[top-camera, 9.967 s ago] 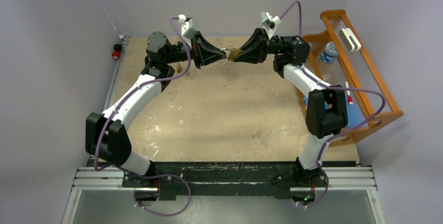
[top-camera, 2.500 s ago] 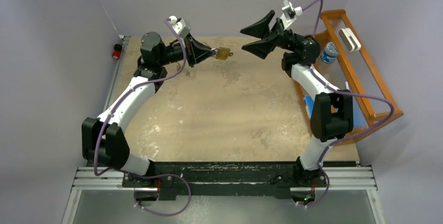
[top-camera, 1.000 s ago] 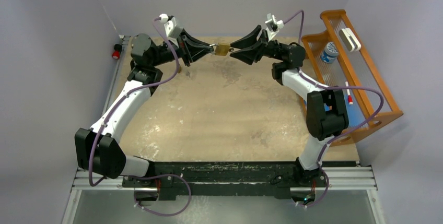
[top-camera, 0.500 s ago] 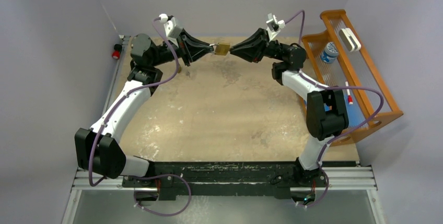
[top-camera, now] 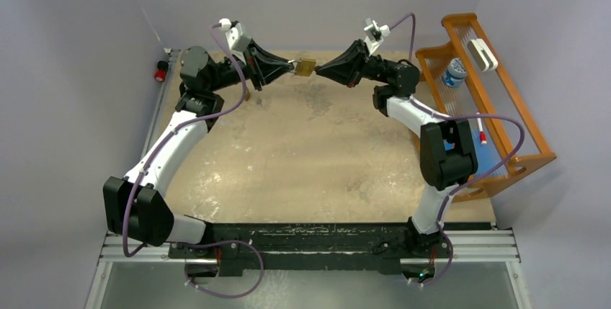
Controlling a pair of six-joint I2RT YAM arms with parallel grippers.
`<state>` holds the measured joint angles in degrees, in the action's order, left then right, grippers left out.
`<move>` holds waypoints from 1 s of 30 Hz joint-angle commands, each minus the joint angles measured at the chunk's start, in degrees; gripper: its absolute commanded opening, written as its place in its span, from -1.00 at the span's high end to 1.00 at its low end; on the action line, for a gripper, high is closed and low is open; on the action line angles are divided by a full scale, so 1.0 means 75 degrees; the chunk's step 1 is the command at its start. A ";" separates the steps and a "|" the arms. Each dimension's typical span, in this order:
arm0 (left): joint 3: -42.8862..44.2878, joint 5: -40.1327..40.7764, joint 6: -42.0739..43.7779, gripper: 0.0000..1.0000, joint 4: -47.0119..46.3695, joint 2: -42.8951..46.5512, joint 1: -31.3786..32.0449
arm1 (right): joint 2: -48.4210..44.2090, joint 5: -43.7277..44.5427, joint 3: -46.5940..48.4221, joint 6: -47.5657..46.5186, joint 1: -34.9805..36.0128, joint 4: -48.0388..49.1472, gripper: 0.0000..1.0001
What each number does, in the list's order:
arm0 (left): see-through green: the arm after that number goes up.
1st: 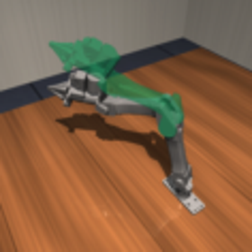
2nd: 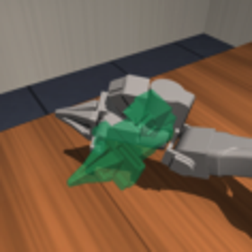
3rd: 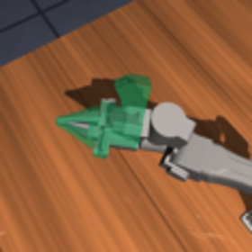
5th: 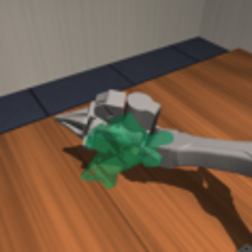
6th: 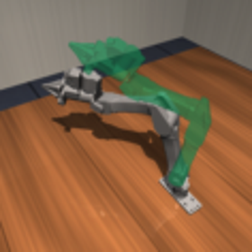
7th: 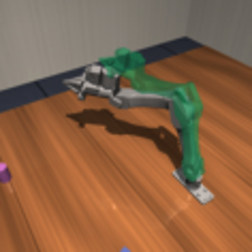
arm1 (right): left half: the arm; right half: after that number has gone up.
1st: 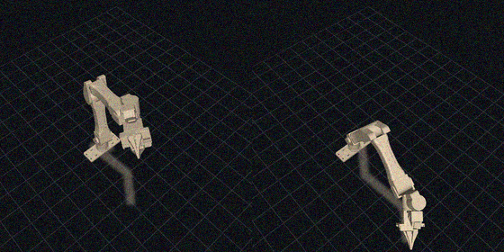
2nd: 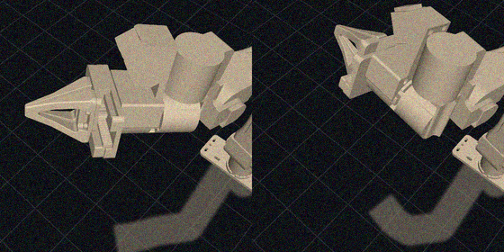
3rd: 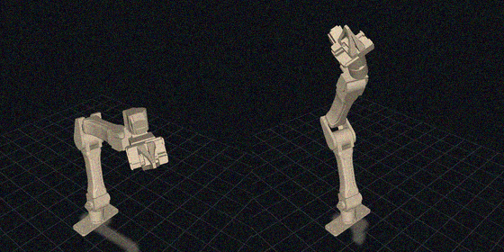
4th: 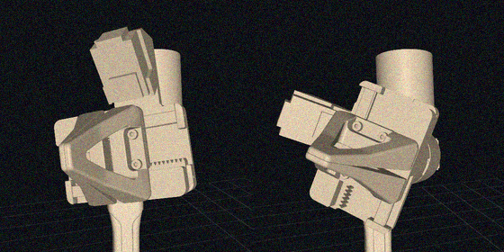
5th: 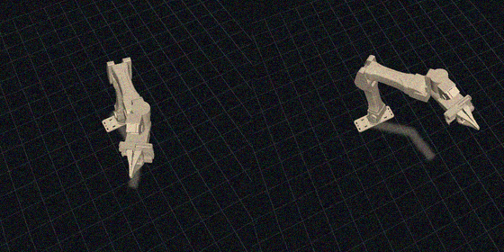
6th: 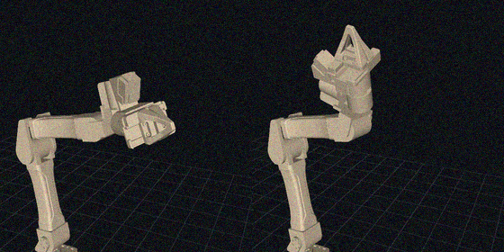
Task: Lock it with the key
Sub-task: Lock the lock, then place the lock at the center of the board, then place the key at the center of the board.
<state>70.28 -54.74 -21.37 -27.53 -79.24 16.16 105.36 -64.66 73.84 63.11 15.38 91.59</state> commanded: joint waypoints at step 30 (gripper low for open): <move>0.2441 0.6823 0.1229 1.00 0.4982 -0.2270 0.0606 | -0.2335 0.6638 -0.1536 -0.7780 0.0704 -0.8074 1.00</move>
<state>80.53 -16.08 -10.04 1.56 -91.68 20.36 86.67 -30.11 59.79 17.65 18.76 48.29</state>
